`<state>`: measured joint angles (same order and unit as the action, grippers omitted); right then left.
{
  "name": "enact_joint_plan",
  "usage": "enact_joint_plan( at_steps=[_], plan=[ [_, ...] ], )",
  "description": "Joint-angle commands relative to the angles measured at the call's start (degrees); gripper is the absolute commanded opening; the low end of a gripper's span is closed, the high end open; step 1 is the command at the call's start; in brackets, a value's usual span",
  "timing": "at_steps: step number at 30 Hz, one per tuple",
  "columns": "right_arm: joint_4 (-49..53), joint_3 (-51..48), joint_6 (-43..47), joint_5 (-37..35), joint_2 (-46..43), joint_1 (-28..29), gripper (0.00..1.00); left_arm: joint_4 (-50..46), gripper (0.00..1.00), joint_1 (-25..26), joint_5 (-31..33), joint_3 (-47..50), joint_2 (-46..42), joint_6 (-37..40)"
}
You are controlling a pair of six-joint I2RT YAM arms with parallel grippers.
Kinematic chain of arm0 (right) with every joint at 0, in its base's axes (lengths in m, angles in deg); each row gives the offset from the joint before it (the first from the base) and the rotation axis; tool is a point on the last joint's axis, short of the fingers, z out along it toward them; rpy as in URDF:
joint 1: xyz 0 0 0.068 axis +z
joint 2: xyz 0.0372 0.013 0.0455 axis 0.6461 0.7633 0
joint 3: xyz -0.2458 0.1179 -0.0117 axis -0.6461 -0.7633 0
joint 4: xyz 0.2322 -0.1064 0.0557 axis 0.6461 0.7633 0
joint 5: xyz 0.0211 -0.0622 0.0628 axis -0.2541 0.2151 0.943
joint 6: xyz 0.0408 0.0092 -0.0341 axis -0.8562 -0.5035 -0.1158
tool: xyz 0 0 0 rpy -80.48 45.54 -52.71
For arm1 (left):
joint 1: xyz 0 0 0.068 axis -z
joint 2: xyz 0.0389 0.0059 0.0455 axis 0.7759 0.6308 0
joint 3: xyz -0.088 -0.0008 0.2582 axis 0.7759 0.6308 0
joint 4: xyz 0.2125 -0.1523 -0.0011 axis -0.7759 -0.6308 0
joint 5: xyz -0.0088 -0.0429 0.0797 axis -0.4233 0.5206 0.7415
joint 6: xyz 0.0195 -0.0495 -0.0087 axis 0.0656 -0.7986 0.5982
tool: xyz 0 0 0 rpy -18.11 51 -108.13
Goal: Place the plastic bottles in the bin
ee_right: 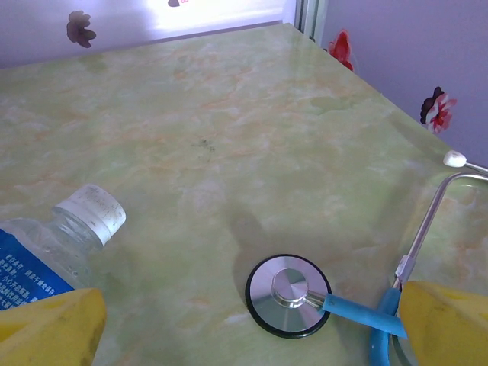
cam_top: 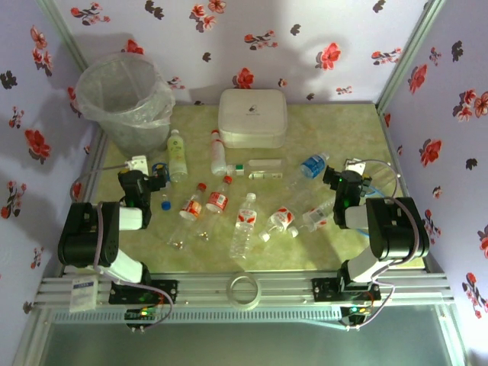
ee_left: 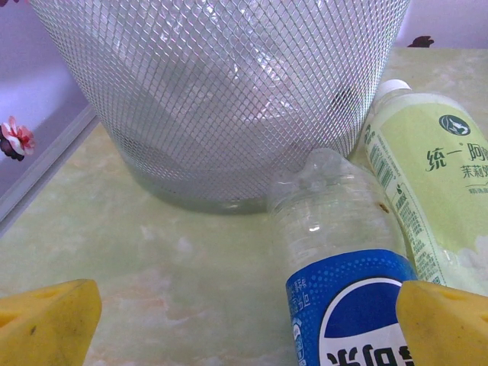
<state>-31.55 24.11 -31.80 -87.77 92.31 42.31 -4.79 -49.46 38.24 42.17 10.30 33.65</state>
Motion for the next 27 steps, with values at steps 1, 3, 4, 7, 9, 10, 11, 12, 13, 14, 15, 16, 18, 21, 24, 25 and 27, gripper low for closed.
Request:
enact_joint_plan(
  at_steps=[1, 3, 4, 7, 9, 10, 11, 12, 13, 14, 15, 16, 18, 21, 24, 25, 27],
  plan=[
    [-0.13, 0.82, -0.76, 0.20, -0.48, -0.35, 0.99, 0.39, 1.00, -0.55, -0.41, -0.44, 0.38, 0.57],
    [-0.13, 0.92, -0.81, 0.21, -0.43, -0.35, 0.99, 0.39, 1.00, -0.55, -0.41, -0.46, 0.32, 0.57],
    [-0.43, 0.82, -0.73, 0.09, -0.59, -0.31, 0.99, 0.51, 1.00, -0.55, -0.32, -0.44, 0.32, 0.61],
    [8.14, 1.65, -0.72, -2.83, -8.71, 0.03, 0.99, -6.91, 1.00, -0.22, 0.03, -1.33, -7.13, 0.57],
    [25.66, 6.70, -3.06, -5.53, -19.41, -0.39, 0.99, -14.30, 1.00, 0.35, 1.05, -2.41, -15.03, 0.52],
    [31.85, 9.14, -3.68, -6.14, -21.63, -0.55, 0.99, -17.80, 1.00, 0.41, 1.43, -3.44, -17.90, -0.96],
    [41.40, 12.72, -5.60, -6.73, -23.78, -0.51, 0.99, -23.65, 1.00, 0.49, 1.77, -5.50, -20.42, -3.16],
    [50.36, 16.58, -8.58, -6.99, -24.96, -0.48, 0.99, -28.80, 1.00, 1.02, 2.59, -7.55, -22.32, -5.24],
    [57.16, 19.01, -11.71, -7.06, -25.67, -0.44, 0.99, -32.48, 1.00, 1.64, 3.27, -9.00, -23.72, -7.32],
    [64.15, 21.20, -15.47, -6.79, -26.30, -0.49, 0.99, -36.45, 1.00, 2.46, 3.45, -10.36, -25.25, -9.47],
    [71.17, 23.20, -19.31, -6.05, -27.04, -0.51, 0.99, -41.68, 1.00, 3.34, 3.24, -12.33, -26.67, -12.05],
    [77.37, 24.81, -22.85, -4.66, -28.19, -0.48, 0.99, -46.66, 1.00, 4.20, 2.83, -14.24, -27.75, -14.09],
    [84.35, 25.58, -28.10, -1.47, -31.31, -0.46, 0.99, -55.96, 0.99, 7.65, 2.03, -18.09, -29.79, -16.66],
    [90.99, 24.00, -35.17, 1.75, -37.23, -0.48, 0.97, -65.21, 0.99, 12.99, -1.77, -22.75, -30.57, -18.31],
    [93.37, 21.47, -39.32, 6.02, -40.85, -0.48, 0.94, -69.93, 0.99, 16.90, -7.44, -26.07, -29.87, -20.15],
    [93.40, 20.68, -40.26, 7.50, -41.00, -0.48, 0.94, -70.49, 0.98, 18.14, -8.33, -26.66, -29.53, -20.46],
    [92.13, 19.04, -40.97, 9.56, -39.59, -0.53, 0.94, -71.06, 0.98, 21.00, -9.15, -27.95, -28.39, -20.45]
  ],
)
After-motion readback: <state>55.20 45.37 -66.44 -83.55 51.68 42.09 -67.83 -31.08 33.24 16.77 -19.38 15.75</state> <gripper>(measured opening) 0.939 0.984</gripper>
